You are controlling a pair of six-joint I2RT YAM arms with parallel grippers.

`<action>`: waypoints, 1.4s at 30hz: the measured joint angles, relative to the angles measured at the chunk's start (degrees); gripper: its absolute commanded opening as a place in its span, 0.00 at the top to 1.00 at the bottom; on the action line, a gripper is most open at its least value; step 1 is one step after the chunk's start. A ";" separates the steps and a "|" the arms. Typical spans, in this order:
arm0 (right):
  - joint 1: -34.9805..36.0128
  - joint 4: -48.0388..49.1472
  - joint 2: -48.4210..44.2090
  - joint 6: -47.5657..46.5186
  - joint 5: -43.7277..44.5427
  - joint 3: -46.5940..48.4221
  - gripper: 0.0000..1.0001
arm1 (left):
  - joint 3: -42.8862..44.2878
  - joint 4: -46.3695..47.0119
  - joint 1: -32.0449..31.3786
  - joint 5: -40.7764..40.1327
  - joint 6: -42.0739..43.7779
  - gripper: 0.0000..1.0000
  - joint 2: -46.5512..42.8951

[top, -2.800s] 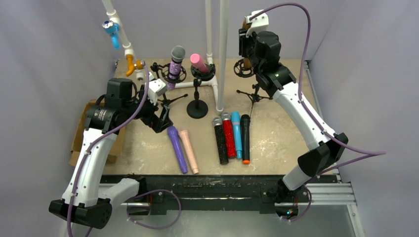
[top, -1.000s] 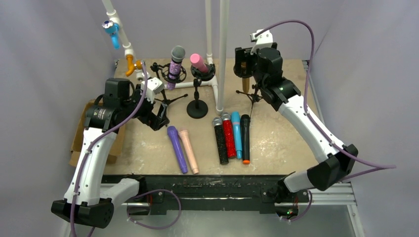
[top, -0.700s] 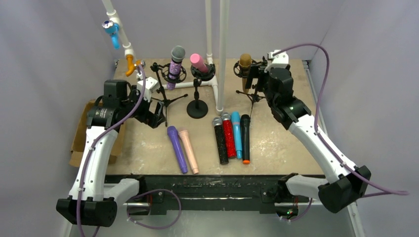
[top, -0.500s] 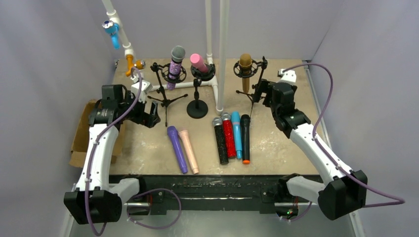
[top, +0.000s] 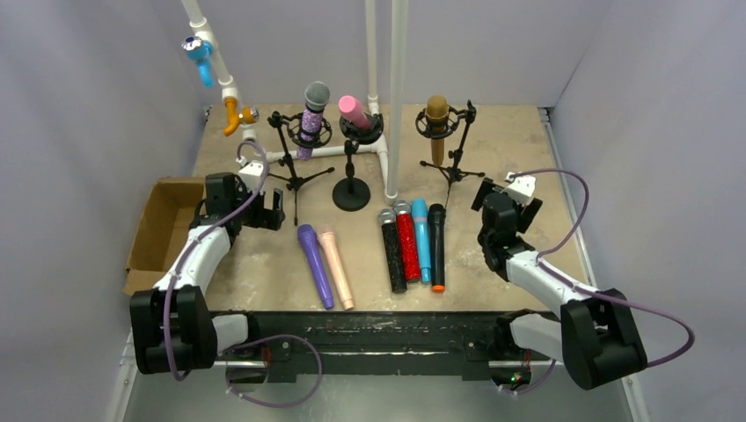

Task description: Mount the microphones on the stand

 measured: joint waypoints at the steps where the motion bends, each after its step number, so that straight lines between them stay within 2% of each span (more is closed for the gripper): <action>1: 0.00 3.23 0.28 -1.86 1.31 -0.17 0.01 | -0.04 2.03 0.00 -0.68 -0.83 0.00 1.01; 6: -0.04 22.03 0.26 -7.63 3.15 -6.97 0.01 | -0.04 11.47 0.00 -3.15 -4.85 0.00 5.60; 11: -0.39 34.05 8.50 -9.57 3.48 -8.20 0.01 | -0.11 16.50 -0.02 -3.54 -7.72 0.00 8.04; 19: -0.72 45.51 19.63 -11.80 2.69 -7.56 0.01 | -6.36 32.61 -0.57 -7.26 -10.05 0.00 8.04; 25: -1.03 52.28 19.91 -13.18 0.92 -8.39 0.01 | -12.22 44.17 -4.98 -12.00 -9.53 0.00 8.04; 27: -1.03 55.08 19.89 -13.84 -0.28 -9.84 0.01 | -16.90 51.69 -5.44 -13.68 -9.55 0.00 8.09; 31: -1.46 57.11 19.91 -14.71 -2.19 -10.82 0.01 | -23.17 58.99 -6.86 -16.90 -9.03 0.00 8.68; 36: -7.39 47.63 20.24 -12.39 -9.68 -4.02 0.01 | -22.71 62.01 -7.34 -21.57 -9.88 0.00 8.98; 42: -8.57 44.74 20.20 -11.63 -12.70 -2.99 0.01 | -22.43 63.28 -7.30 -23.67 -10.08 0.03 9.03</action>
